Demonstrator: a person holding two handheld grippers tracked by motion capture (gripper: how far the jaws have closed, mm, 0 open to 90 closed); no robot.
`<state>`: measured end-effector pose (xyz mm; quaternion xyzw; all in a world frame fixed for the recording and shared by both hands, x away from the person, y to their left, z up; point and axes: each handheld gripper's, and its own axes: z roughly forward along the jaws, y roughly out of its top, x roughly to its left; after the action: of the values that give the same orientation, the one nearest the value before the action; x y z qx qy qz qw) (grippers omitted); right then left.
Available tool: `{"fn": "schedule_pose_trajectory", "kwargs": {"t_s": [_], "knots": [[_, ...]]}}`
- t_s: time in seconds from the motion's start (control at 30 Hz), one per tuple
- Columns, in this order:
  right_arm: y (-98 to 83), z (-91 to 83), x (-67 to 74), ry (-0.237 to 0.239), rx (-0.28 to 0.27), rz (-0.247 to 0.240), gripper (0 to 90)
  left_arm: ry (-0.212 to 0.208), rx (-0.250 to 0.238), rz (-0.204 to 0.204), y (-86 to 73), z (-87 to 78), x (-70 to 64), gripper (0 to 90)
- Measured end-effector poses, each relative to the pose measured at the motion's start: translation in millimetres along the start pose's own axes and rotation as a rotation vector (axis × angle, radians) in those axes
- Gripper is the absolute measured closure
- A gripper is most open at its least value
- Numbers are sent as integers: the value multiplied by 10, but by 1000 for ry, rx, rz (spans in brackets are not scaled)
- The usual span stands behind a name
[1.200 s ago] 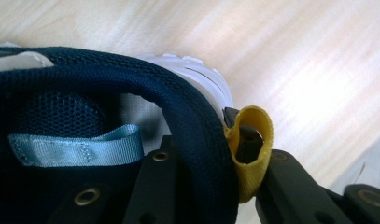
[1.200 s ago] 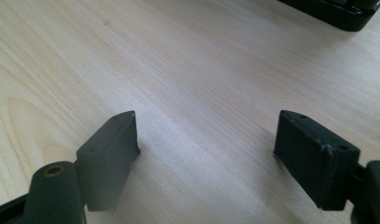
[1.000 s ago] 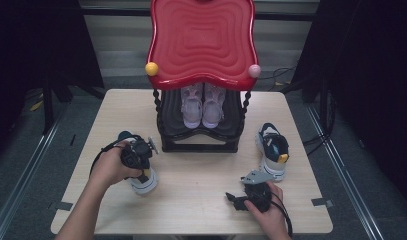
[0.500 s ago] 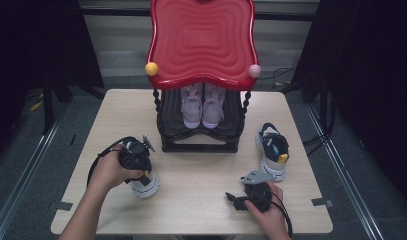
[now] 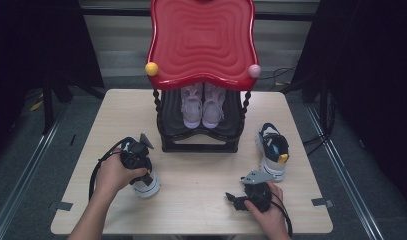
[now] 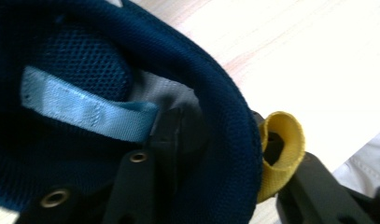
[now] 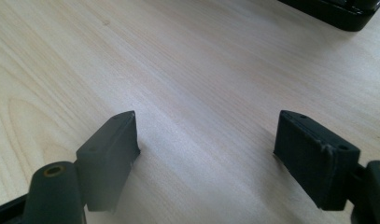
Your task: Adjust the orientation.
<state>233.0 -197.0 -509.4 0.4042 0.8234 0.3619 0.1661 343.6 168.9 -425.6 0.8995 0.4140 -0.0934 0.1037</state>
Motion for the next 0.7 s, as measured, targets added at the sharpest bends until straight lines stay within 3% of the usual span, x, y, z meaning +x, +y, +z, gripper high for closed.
{"fn": "schedule_pose_trajectory", "kwargs": {"t_s": [0.17,0.3,0.4,0.57,0.7], "knots": [[0,2,-1,2,-2,-1,211,14,2,23,-9,19,-39,640],[0,0,1,0,0,1,211,-2,-35,19,-50,28,-17,639],[0,0,0,0,0,0,211,-15,-37,28,-57,35,-20,656],[0,1,0,1,-1,1,211,-36,-34,74,-51,39,-41,752],[0,-1,1,0,0,1,211,-40,2,104,-69,12,-41,770]]}}
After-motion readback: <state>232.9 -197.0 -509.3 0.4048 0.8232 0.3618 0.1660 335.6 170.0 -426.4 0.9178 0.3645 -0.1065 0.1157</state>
